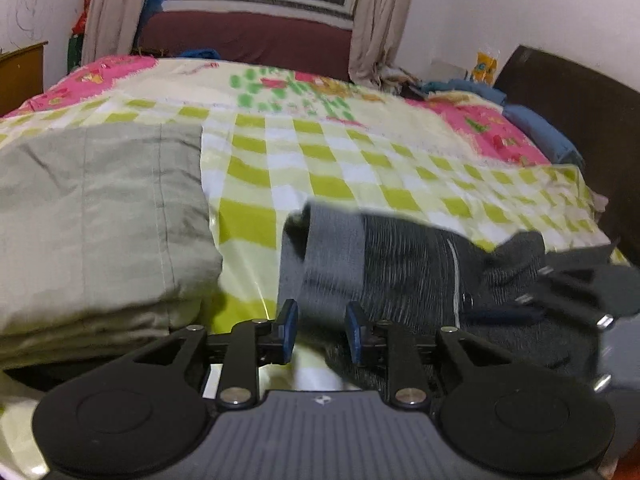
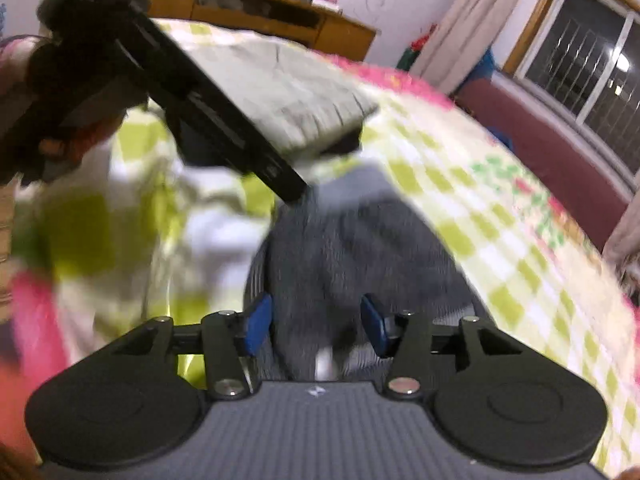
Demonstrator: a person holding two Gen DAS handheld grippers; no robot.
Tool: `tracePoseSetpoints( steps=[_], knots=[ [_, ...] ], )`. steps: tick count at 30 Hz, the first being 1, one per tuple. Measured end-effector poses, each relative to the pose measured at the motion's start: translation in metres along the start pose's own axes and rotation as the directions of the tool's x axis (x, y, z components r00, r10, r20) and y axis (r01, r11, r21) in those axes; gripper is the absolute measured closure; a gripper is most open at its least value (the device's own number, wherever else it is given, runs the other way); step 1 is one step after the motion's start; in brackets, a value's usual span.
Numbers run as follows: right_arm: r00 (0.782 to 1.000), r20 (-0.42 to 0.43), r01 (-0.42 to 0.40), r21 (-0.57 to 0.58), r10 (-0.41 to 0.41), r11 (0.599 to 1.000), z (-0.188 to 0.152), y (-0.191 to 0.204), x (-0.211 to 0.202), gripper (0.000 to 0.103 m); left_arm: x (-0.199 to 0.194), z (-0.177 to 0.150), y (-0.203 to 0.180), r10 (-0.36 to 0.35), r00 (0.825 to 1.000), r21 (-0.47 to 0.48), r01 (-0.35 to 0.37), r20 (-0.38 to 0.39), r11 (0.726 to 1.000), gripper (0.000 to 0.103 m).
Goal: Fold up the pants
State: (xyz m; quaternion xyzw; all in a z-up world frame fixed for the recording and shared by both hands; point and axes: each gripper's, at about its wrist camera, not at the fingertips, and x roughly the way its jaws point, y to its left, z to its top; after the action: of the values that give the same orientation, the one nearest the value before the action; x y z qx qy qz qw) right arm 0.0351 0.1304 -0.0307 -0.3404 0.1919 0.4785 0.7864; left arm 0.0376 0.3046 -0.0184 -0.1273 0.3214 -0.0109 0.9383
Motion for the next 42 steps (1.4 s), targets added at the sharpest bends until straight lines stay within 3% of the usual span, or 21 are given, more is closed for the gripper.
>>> tracePoseSetpoints(
  steps=[1, 2, 4, 6, 9, 11, 13, 15, 16, 17, 19, 22, 24, 26, 28, 34, 37, 40, 42],
  knots=[
    [0.999, 0.015, 0.035, -0.007, -0.035, 0.999, 0.005, 0.004, 0.009, 0.058, 0.001, 0.003, 0.0, -0.002, 1.0, -0.001, 0.002, 0.006, 1.0, 0.06],
    [0.999, 0.012, 0.039, 0.008, -0.039, 0.999, 0.009, 0.002, 0.016, 0.075, 0.002, 0.006, -0.001, 0.0, 1.0, 0.007, 0.0, 0.012, 1.0, 0.06],
    [0.999, -0.035, -0.001, 0.105, 0.004, 0.994, 0.016, -0.01, 0.033, 0.101, 0.003, 0.012, -0.003, 0.002, 1.0, 0.028, -0.003, 0.025, 1.0, 0.06],
    [0.997, -0.061, -0.025, 0.196, 0.038, 0.98, 0.019, -0.024, 0.038, 0.103, 0.001, 0.015, -0.003, 0.003, 0.999, 0.036, -0.004, 0.037, 0.999, 0.06],
    [0.997, -0.039, -0.048, 0.307, 0.063, 0.951, 0.018, -0.043, 0.026, 0.103, -0.01, 0.012, -0.001, -0.014, 0.999, 0.035, 0.013, 0.046, 0.999, 0.059],
    [0.995, -0.018, -0.082, 0.406, 0.097, 0.91, 0.015, -0.06, 0.019, 0.103, -0.016, 0.004, 0.0, -0.018, 0.999, 0.045, 0.016, 0.035, 0.999, 0.055],
    [0.995, 0.015, -0.091, 0.424, 0.094, 0.901, 0.012, -0.068, 0.01, 0.101, -0.018, -0.007, 0.001, -0.022, 1.0, 0.036, 0.022, 0.007, 0.999, 0.054],
    [0.995, 0.012, -0.097, 0.359, 0.1, 0.928, 0.015, -0.061, 0.003, 0.091, -0.021, -0.016, 0.002, -0.017, 1.0, 0.027, 0.017, -0.003, 0.999, 0.054],
    [0.993, -0.003, -0.109, 0.286, 0.115, 0.952, 0.017, -0.05, 0.003, 0.082, -0.023, -0.02, 0.003, -0.013, 1.0, 0.017, 0.013, -0.002, 1.0, 0.054],
    [0.993, -0.002, -0.112, 0.227, 0.115, 0.967, 0.019, -0.038, 0.003, 0.063, -0.026, -0.023, 0.005, -0.01, 1.0, 0.002, 0.01, -0.001, 1.0, 0.054],
    [0.995, 0.031, -0.094, 0.131, 0.09, 0.987, 0.022, -0.017, 0.008, 0.049, -0.03, -0.029, 0.009, 0.001, 1.0, -0.023, -0.001, 0.0, 1.0, 0.054],
    [0.996, 0.042, -0.083, 0.078, 0.08, 0.994, 0.031, 0.002, 0.025, 0.051, -0.036, -0.038, 0.012, 0.032, 0.999, -0.023, -0.032, -0.008, 0.999, 0.053],
    [0.999, 0.027, -0.031, 0.07, 0.03, 0.997, 0.035, 0.008, 0.036, 0.053, -0.039, -0.041, 0.015, 0.046, 0.999, -0.017, -0.047, -0.013, 0.999, 0.053],
    [1.0, 0.003, -0.013, 0.151, 0.012, 0.988, 0.036, -0.006, 0.046, 0.073, -0.042, -0.042, 0.017, 0.048, 0.999, -0.018, -0.048, -0.013, 0.999, 0.053],
    [0.997, -0.016, -0.067, 0.302, 0.075, 0.951, 0.033, -0.03, 0.049, 0.077, -0.043, -0.042, 0.018, 0.045, 0.999, -0.009, -0.045, -0.006, 0.999, 0.053],
    [0.98, 0.015, -0.178, 0.509, 0.198, 0.842, 0.025, -0.066, 0.039, 0.089, -0.033, -0.034, 0.009, -0.005, 1.0, 0.033, 0.005, 0.015, 0.999, 0.053],
    [0.971, 0.065, -0.22, 0.61, 0.229, 0.761, 0.025, -0.082, 0.031, 0.09, -0.029, -0.031, 0.002, -0.016, 1.0, 0.075, 0.014, 0.02, 0.997, 0.052],
    [0.953, 0.163, -0.292, 0.703, 0.254, 0.649, 0.029, -0.102, 0.017, 0.09, -0.03, -0.028, -0.004, -0.026, 0.999, 0.106, 0.023, 0.035, 0.994, 0.052],
    [0.949, 0.21, -0.313, 0.715, 0.235, 0.626, 0.033, -0.108, 0.008, 0.09, -0.03, -0.025, -0.005, -0.035, 0.998, 0.112, 0.029, 0.053, 0.993, 0.049]
  ],
)
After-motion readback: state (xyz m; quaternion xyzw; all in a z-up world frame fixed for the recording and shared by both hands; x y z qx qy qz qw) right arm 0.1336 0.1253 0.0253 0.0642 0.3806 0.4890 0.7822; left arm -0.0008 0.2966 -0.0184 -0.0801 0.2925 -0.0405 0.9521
